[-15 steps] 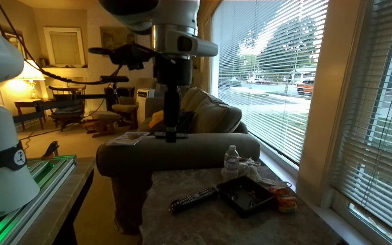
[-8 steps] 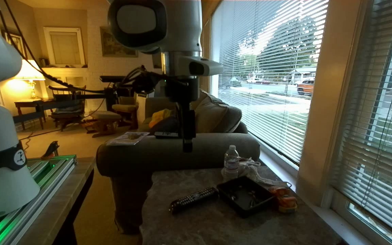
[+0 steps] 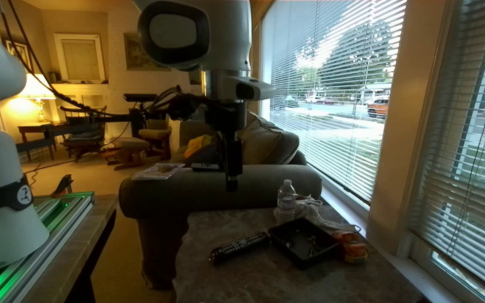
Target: Put the black remote on the black tray
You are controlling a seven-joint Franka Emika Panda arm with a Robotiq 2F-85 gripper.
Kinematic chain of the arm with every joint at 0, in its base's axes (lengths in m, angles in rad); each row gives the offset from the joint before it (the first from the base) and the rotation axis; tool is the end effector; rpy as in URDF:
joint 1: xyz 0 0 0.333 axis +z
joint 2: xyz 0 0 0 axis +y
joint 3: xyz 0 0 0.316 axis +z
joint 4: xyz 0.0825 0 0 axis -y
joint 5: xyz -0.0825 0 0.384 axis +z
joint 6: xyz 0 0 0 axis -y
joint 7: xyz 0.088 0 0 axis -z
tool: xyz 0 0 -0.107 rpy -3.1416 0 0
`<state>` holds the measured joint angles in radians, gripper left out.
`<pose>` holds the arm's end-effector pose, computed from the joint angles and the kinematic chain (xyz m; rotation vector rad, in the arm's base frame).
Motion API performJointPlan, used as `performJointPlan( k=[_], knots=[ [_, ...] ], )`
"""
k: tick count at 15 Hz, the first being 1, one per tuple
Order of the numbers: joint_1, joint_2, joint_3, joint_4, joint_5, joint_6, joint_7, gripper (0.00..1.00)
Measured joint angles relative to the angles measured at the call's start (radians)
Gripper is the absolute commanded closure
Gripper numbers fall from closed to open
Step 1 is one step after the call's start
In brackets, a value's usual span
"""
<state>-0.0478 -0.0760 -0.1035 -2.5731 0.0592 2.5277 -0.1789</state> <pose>0.4410 -0.0674 0.2925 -3.1038 0.0312 -0.0568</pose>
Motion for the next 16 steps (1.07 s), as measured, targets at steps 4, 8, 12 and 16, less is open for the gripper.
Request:
performJointPlan(
  k=[4, 8, 12, 16],
  knots=[
    [0.011, 0.076, 0.010, 0.015, 0.076, 0.030, -0.105, 0.00],
    [0.017, 0.273, 0.081, 0.104, 0.120, 0.105, -0.212, 0.00],
    [0.029, 0.477, 0.122, 0.220, -0.005, 0.217, -0.207, 0.00],
    [0.032, 0.628, 0.138, 0.334, -0.053, 0.270, -0.194, 0.00]
  ],
)
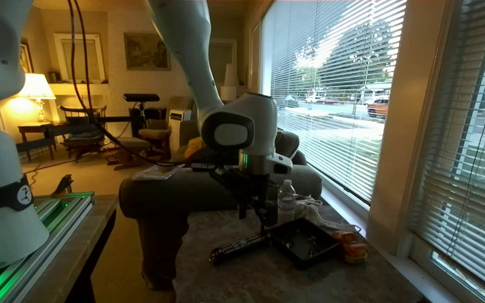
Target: Put the black remote on the black tray
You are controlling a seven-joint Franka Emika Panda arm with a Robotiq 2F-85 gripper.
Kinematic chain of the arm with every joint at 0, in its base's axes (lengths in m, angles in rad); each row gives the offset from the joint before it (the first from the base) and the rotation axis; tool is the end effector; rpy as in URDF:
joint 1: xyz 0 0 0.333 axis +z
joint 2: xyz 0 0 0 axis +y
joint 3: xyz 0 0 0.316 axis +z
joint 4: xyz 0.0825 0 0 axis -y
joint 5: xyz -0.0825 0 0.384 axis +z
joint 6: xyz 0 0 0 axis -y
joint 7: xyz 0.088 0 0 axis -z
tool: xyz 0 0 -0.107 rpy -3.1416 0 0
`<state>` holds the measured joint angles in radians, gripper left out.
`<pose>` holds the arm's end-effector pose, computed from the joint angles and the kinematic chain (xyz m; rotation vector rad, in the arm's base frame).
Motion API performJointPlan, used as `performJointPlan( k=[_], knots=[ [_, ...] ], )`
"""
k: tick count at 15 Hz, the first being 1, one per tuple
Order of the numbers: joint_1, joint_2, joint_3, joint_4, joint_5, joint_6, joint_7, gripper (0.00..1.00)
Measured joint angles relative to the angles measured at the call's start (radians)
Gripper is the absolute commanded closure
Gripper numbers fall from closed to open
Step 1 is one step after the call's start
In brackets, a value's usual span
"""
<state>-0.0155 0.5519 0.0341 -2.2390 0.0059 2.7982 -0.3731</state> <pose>0.5341 0.0108 0.1204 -3.0668 -0.5914 -0.0171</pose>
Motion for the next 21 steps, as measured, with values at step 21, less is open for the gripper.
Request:
performJointPlan(
  k=[21],
  knots=[
    [-0.025, 0.207, 0.096, 0.160, 0.000, 0.021, 0.059, 0.00]
  ],
)
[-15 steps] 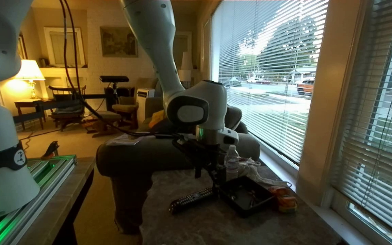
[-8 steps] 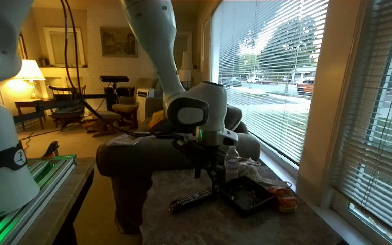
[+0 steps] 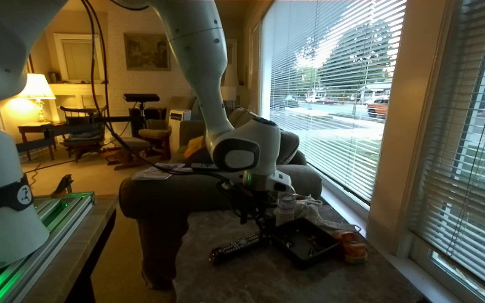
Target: Put the black remote on the black tray
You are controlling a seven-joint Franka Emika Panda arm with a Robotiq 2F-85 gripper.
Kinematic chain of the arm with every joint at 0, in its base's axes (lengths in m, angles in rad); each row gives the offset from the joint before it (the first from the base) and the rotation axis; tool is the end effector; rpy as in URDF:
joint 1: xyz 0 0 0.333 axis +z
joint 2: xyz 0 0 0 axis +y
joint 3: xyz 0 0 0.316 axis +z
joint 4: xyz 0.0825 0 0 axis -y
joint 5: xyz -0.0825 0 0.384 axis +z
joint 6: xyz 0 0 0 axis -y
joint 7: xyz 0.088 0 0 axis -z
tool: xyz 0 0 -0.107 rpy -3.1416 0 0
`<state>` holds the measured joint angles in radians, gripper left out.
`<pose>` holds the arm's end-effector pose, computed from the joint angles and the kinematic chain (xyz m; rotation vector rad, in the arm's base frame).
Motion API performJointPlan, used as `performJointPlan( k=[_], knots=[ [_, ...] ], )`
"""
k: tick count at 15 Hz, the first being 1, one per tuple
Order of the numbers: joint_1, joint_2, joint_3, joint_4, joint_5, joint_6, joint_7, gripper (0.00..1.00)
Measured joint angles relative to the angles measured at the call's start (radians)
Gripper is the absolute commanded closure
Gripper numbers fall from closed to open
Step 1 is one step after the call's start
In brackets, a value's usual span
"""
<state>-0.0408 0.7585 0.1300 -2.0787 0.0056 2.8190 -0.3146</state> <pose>0.5561 0.0543 0.0589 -2.9992 -0.5515 0.0034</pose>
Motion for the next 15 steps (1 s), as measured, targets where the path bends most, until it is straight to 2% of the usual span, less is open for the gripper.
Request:
performJointPlan(
  k=[7, 15],
  knots=[
    [0.039, 0.152, -0.003, 0.117, 0.000, 0.034, 0.059, 0.00],
    [0.060, 0.226, 0.003, 0.198, 0.000, 0.037, 0.118, 0.00]
  ],
)
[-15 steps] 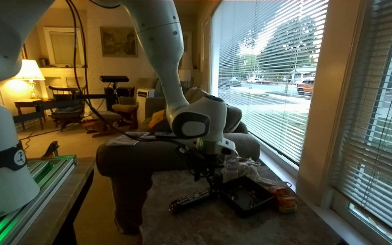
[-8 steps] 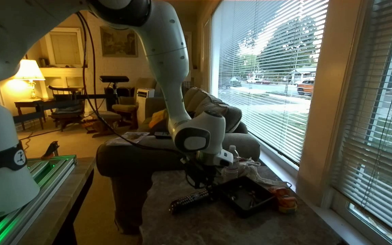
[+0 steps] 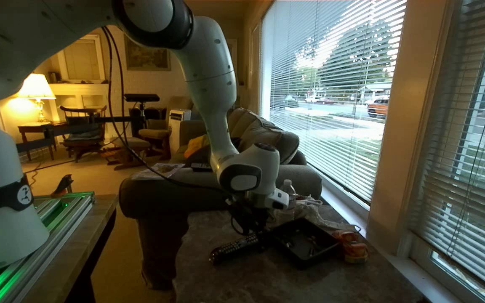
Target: Put the black remote on the black tray
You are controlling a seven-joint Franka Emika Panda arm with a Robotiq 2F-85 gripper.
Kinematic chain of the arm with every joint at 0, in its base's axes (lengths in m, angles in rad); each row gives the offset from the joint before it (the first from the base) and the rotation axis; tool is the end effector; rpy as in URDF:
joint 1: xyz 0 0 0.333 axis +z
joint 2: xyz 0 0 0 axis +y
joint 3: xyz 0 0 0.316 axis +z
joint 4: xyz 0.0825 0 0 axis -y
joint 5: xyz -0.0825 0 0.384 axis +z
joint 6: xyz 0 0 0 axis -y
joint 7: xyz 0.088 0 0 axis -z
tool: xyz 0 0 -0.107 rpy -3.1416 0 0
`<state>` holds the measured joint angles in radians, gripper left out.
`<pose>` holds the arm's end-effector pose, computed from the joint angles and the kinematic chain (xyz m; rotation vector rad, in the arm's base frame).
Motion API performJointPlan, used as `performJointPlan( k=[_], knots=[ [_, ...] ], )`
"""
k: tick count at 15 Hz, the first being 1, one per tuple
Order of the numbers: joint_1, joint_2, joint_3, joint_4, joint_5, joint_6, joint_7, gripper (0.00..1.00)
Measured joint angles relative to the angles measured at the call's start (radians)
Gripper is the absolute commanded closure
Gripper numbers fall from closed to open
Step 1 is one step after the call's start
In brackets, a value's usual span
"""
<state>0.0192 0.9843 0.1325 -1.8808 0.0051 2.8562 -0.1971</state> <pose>0.5755 0.0916 -0.0111 -2.9990 -0.4307 -0.0011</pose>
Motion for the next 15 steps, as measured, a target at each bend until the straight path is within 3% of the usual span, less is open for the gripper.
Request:
performJointPlan(
  k=[1, 2, 8, 15],
  knots=[
    [0.003, 0.008, 0.000, 0.007, 0.000, 0.000, 0.007, 0.25],
    [0.006, 0.015, -0.001, 0.013, 0.000, 0.000, 0.012, 0.26],
    [0.015, 0.030, -0.012, 0.035, 0.000, -0.003, 0.028, 0.67],
    [0.033, 0.031, -0.014, 0.040, 0.000, -0.004, 0.053, 0.69]
  ],
)
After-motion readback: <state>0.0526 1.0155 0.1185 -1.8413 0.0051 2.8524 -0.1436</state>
